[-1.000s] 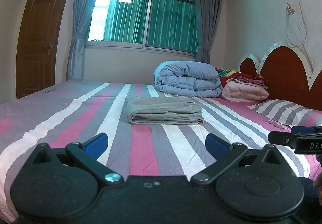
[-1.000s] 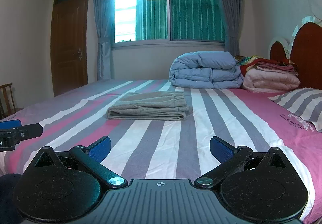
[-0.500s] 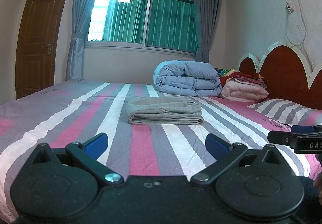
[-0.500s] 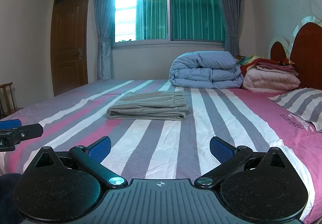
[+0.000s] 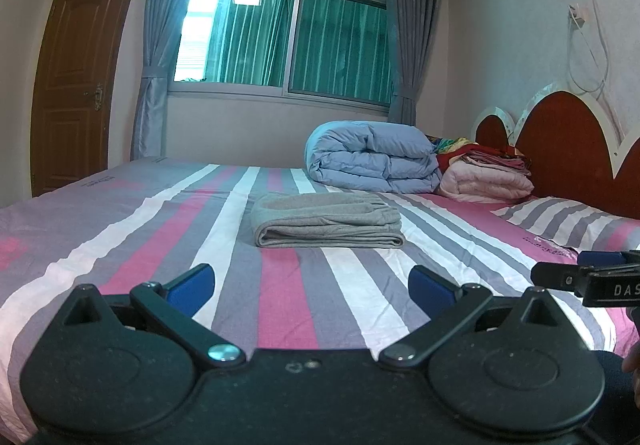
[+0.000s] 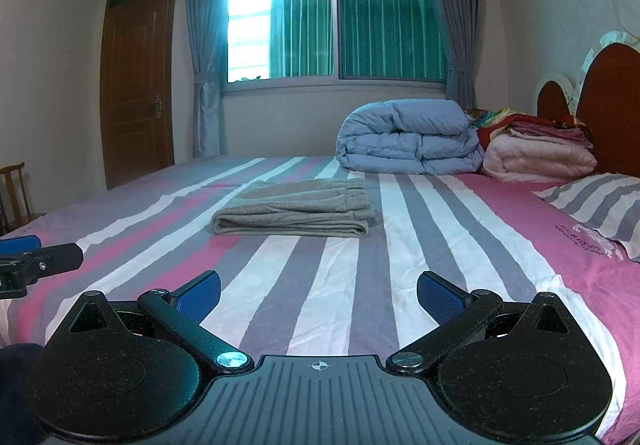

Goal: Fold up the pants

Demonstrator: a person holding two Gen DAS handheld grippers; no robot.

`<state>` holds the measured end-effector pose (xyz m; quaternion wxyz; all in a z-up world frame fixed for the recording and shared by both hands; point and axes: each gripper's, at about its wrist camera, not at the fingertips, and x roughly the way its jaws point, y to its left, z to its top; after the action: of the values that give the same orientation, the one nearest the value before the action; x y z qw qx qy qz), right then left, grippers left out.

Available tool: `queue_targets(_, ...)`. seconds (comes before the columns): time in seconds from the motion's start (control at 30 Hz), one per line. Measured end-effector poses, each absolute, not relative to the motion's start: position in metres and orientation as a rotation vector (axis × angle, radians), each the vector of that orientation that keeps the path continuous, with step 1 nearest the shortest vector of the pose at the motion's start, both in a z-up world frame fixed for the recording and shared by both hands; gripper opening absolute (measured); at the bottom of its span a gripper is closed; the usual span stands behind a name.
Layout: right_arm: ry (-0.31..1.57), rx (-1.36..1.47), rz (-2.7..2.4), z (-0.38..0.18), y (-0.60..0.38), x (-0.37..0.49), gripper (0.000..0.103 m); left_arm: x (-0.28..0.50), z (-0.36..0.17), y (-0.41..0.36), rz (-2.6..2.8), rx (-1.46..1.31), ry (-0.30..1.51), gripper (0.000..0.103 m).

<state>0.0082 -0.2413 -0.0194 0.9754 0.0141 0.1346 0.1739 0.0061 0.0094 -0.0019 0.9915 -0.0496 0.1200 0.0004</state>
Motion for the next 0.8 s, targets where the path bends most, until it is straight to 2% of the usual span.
queue_targets(0.8, 0.281, 0.029, 0.356, -0.0215, -0.2488, 0.0092, 0.103, 0.0057, 0.0001, 0.006, -0.008, -0.083, 0.246, 0.097)
